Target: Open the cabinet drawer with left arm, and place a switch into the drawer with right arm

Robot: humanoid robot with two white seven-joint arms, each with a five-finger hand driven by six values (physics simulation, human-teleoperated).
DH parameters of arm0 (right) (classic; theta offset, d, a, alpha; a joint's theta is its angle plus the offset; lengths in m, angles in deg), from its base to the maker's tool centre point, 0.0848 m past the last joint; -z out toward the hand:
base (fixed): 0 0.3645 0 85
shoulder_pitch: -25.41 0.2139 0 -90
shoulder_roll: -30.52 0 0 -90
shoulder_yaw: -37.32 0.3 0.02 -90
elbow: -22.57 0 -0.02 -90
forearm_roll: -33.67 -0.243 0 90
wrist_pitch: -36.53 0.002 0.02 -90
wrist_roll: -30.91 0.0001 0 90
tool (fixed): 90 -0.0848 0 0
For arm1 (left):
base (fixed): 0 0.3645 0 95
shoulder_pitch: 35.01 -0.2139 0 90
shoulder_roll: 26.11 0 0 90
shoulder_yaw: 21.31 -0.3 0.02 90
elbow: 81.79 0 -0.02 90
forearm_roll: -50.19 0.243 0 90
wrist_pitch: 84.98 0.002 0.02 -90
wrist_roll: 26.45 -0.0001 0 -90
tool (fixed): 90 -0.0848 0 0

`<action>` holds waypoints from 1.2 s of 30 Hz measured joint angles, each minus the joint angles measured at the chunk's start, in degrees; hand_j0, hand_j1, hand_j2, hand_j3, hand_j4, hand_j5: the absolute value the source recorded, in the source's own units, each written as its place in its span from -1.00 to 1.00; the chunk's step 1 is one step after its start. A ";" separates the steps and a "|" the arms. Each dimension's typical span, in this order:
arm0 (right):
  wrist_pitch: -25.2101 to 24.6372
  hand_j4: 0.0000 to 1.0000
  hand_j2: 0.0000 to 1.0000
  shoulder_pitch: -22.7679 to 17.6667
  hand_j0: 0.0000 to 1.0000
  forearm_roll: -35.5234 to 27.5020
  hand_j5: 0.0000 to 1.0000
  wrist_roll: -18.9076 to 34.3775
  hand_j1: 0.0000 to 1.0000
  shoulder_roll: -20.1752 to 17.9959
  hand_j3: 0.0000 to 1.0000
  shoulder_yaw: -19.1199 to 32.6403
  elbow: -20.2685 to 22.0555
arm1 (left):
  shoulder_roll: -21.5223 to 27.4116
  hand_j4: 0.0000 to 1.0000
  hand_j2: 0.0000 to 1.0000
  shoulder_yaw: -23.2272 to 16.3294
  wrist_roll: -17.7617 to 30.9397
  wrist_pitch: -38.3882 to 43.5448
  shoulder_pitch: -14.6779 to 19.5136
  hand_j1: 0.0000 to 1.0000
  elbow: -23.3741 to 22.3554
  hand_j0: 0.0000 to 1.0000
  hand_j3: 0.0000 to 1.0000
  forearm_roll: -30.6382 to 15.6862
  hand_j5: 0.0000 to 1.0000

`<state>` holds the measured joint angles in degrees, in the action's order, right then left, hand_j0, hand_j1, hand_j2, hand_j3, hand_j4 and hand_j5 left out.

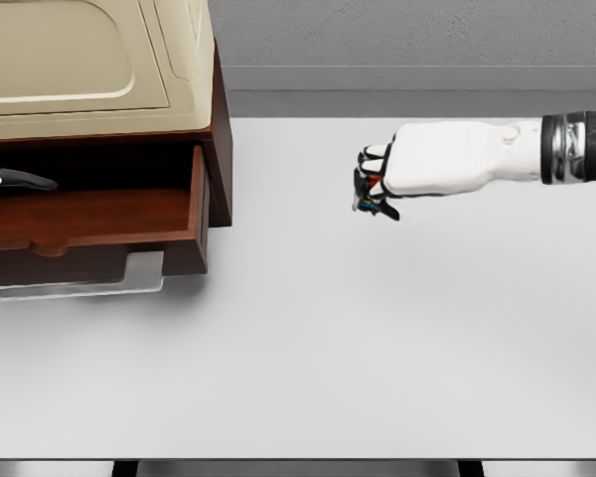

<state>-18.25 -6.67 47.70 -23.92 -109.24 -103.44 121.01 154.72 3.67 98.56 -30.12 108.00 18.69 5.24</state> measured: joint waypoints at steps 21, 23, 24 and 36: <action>0.01 -0.62 -0.62 16.61 -0.62 0.13 -0.62 -0.07 -0.62 23.04 -0.62 -5.71 -8.18 | 0.05 1.00 1.00 0.00 0.00 0.00 0.00 1.00 -0.03 1.00 1.00 0.00 1.00; 0.01 -0.62 -0.62 18.02 -0.62 0.10 -0.62 -0.07 -0.62 26.43 -0.62 -6.95 -9.81 | 0.04 1.00 1.00 0.00 0.00 0.00 0.00 1.00 -0.03 1.00 1.00 0.01 1.00; 0.03 -0.62 -0.62 19.07 -0.62 0.12 -0.62 -0.06 -0.62 28.13 -0.62 -7.59 -11.02 | 0.04 1.00 1.00 -0.01 0.00 0.00 -0.01 1.00 -0.02 1.00 1.00 0.01 1.00; 0.06 -0.43 -0.43 22.15 -0.43 0.81 -0.43 0.01 -0.43 43.03 -0.43 -11.02 -28.59 | 0.18 1.00 1.00 -0.04 0.00 0.00 0.00 1.00 -0.02 1.00 1.00 0.01 1.00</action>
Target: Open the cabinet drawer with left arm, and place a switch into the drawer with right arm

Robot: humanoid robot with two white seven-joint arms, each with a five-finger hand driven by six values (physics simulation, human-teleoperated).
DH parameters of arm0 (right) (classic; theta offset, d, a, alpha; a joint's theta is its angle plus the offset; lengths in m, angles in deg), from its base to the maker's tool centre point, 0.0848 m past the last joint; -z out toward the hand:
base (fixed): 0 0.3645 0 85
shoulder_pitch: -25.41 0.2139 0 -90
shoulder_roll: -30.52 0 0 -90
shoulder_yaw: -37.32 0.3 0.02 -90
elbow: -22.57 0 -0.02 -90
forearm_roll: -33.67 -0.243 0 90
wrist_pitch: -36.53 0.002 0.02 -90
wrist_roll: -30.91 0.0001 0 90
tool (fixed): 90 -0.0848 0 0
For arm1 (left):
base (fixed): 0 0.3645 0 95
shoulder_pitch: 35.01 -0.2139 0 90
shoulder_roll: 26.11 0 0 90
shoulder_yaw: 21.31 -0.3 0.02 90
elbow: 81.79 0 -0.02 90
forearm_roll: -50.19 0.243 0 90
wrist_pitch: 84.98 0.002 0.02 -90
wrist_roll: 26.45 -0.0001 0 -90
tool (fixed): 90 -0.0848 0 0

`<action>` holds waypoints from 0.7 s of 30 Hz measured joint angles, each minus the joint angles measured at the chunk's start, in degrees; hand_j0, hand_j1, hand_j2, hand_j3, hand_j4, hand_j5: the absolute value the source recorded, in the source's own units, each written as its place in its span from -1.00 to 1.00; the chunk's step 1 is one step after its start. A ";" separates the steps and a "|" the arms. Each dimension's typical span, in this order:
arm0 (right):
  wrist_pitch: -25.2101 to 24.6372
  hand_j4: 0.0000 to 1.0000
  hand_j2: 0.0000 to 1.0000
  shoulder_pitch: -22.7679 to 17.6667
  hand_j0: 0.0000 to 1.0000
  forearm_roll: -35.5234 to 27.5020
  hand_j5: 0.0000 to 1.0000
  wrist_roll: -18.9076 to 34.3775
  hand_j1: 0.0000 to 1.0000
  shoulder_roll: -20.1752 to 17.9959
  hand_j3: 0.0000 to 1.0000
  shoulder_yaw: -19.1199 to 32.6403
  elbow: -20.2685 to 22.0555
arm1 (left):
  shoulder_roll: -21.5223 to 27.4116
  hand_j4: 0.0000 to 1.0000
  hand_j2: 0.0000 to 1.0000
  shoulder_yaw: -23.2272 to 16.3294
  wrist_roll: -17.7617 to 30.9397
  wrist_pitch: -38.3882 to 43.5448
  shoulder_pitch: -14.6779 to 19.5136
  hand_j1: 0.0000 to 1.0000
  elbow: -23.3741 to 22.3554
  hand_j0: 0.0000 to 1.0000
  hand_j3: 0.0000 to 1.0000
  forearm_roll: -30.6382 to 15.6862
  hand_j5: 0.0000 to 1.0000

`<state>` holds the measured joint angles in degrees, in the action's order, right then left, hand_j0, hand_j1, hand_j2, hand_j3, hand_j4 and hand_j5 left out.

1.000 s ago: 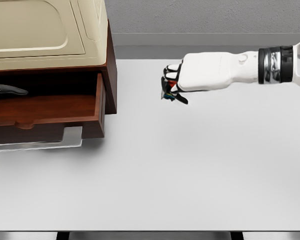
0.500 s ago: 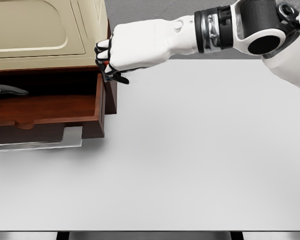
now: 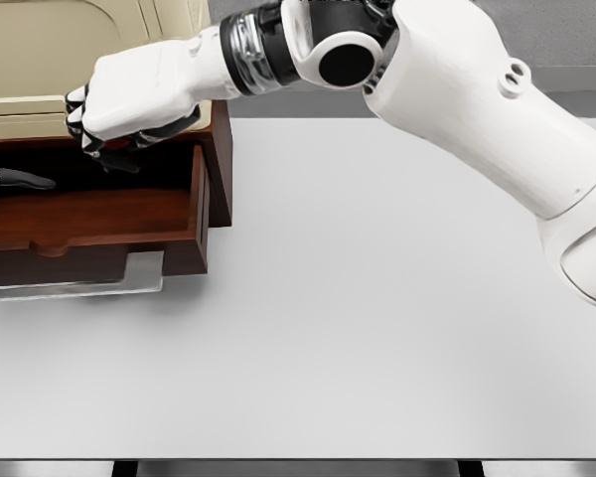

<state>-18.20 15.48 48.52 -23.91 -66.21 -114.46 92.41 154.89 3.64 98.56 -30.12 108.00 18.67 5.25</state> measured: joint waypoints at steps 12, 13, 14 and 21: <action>-0.08 1.00 1.00 0.62 1.00 1.41 1.00 -0.11 1.00 3.03 1.00 -1.47 -3.37 | -0.05 1.00 1.00 -0.01 0.00 0.00 -0.14 1.00 0.00 1.00 1.00 0.00 1.00; -0.09 1.00 1.00 0.62 1.00 1.56 1.00 -0.12 1.00 3.23 1.00 -1.48 -3.32 | -0.05 1.00 1.00 -0.01 0.00 -0.02 0.07 1.00 0.00 1.00 1.00 0.04 1.00; -0.10 1.00 1.00 0.62 1.00 1.67 1.00 -0.13 1.00 3.39 1.00 -1.51 -3.27 | -0.05 1.00 1.00 0.00 0.00 0.00 0.01 1.00 0.00 1.00 1.00 -0.01 1.00; -0.11 1.00 1.00 0.79 1.00 1.96 1.00 -0.15 1.00 4.10 1.00 -1.77 -3.08 | -0.06 1.00 1.00 0.00 0.00 -0.01 0.04 1.00 0.00 1.00 1.00 0.01 1.00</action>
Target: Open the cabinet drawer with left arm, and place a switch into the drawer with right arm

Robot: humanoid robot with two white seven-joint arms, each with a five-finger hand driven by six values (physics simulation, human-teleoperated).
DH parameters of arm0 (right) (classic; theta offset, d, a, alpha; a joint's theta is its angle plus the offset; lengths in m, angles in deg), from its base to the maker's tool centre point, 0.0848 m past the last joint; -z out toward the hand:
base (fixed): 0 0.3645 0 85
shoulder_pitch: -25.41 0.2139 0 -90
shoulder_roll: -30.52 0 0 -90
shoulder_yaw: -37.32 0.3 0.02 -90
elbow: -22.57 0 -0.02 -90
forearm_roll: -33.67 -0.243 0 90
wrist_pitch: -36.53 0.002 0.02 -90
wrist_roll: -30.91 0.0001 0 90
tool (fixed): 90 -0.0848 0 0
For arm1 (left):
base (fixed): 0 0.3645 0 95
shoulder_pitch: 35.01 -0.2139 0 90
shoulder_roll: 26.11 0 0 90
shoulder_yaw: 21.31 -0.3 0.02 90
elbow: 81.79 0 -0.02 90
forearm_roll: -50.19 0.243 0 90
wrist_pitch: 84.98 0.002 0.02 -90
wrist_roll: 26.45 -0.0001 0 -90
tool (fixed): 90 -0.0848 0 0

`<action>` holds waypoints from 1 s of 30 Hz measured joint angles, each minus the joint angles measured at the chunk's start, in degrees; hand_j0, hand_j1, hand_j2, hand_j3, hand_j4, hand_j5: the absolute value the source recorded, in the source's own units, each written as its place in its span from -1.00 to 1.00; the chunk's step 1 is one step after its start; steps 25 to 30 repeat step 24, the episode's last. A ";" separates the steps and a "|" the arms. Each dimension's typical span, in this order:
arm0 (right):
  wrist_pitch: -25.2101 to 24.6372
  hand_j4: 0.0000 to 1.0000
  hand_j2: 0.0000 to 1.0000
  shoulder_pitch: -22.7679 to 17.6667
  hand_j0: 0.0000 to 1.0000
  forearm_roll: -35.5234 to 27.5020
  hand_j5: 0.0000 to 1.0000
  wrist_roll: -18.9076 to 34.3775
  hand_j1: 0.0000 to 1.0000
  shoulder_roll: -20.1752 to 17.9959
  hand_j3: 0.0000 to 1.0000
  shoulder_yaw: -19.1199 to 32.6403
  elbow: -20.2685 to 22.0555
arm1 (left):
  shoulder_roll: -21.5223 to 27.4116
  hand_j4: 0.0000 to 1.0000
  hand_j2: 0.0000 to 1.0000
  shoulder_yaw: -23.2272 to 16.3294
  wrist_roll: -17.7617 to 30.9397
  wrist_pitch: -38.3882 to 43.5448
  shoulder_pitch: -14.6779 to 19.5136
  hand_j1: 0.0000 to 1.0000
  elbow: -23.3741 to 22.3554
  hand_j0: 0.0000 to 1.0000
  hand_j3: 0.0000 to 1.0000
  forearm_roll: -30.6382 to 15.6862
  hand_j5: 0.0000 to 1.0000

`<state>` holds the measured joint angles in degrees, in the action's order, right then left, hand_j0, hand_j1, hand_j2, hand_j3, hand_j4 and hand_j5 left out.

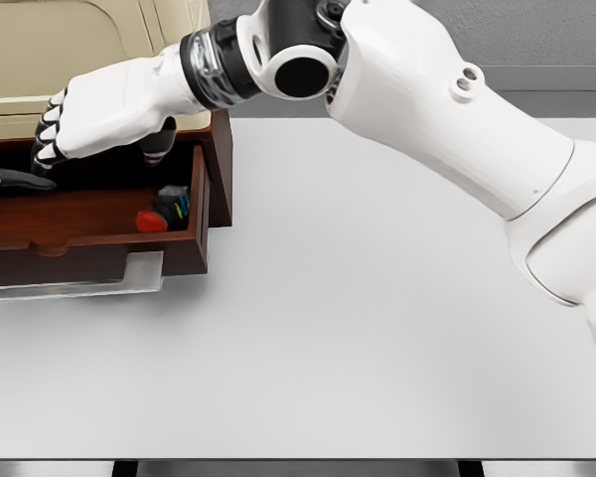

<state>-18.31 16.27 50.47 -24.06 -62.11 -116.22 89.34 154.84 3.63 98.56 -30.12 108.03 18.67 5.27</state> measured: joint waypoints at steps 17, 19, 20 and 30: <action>-0.16 1.00 1.00 -12.63 1.00 -2.20 1.00 -0.04 1.00 -31.60 1.00 7.21 16.03 | -3.73 1.00 1.00 0.19 0.01 0.00 3.60 1.00 0.47 1.00 1.00 0.13 1.00; -0.04 1.00 1.00 -24.86 1.00 -2.59 1.00 -0.01 1.00 -39.13 1.00 13.19 17.90 | -6.27 1.00 1.00 0.29 0.00 0.02 4.00 1.00 0.50 1.00 1.00 0.08 1.00; 0.13 1.00 1.00 -30.81 1.00 -2.47 1.00 0.01 1.00 -42.31 1.00 17.36 18.34 | -7.80 1.00 1.00 0.33 -0.01 0.00 3.95 1.00 0.51 1.00 1.00 0.22 1.00; 0.05 1.00 1.00 -34.28 1.00 -3.09 1.00 0.01 1.00 -51.20 1.00 26.99 17.49 | -12.32 1.00 1.00 0.29 -0.01 -0.01 4.00 1.00 0.52 1.00 1.00 1.11 1.00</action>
